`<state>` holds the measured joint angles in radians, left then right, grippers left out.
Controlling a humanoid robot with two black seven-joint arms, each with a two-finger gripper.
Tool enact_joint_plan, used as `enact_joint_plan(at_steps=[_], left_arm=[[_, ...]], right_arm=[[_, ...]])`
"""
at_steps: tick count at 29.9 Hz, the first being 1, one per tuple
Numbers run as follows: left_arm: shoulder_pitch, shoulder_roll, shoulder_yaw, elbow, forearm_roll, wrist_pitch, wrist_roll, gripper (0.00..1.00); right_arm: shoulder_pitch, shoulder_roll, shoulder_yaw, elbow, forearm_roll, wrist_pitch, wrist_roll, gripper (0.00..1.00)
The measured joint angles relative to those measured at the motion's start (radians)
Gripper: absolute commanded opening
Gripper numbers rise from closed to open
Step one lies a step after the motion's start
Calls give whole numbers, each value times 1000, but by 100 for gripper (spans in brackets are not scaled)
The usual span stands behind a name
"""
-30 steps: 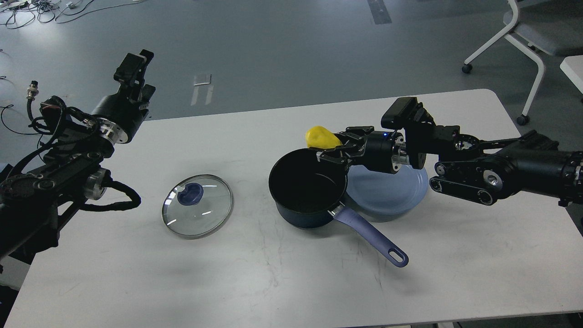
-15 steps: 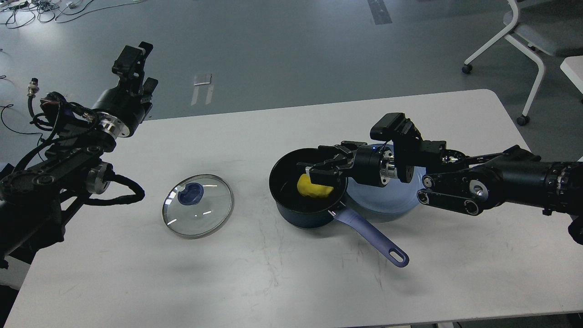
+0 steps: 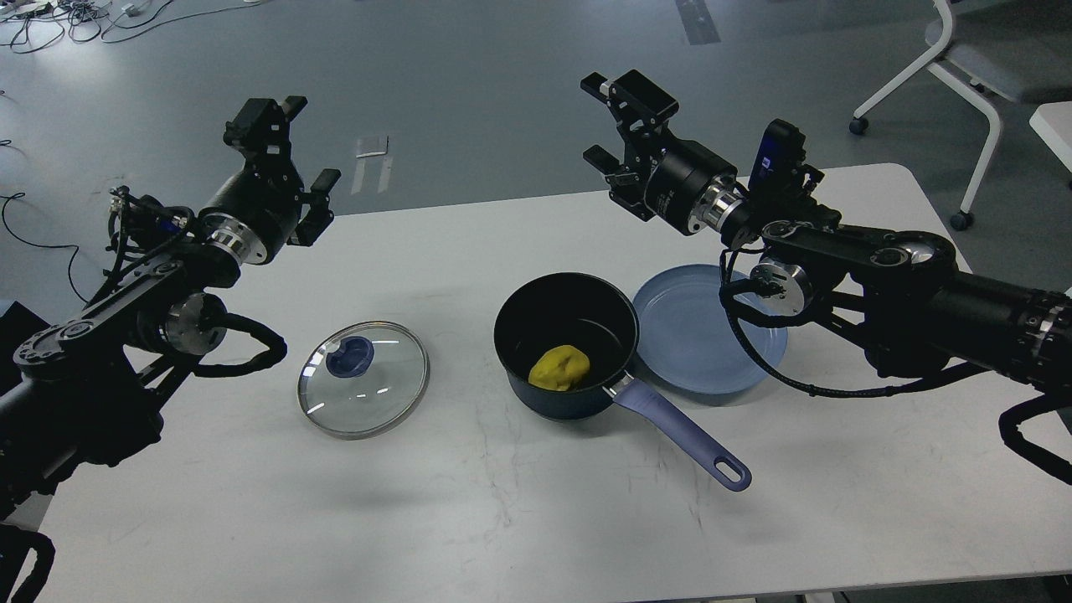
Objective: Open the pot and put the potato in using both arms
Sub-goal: 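Open the right gripper to drop the potato into the pot and withdraw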
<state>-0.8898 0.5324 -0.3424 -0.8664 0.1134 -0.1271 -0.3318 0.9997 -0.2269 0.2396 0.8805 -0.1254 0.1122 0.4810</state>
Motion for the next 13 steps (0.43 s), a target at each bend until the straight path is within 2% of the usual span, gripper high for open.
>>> enact_joint_plan(at_steps=[5, 8, 10, 13], left_arm=[[49, -21, -46, -8, -8, -61, 11, 100], [71, -30, -104, -8, -13, -105, 61, 100], [84, -39, -131, -8, -22, -126, 100, 100], [96, -44, -149, -8, -29, -145, 120, 100]], right_arm=[[-83, -23, 87, -13, 108, 103, -108, 100], [-106, -33, 115, -14, 190, 128, -186, 100], [-111, -36, 124, -15, 210, 142, -212, 100], [-105, -34, 126, -20, 215, 145, -219, 100]])
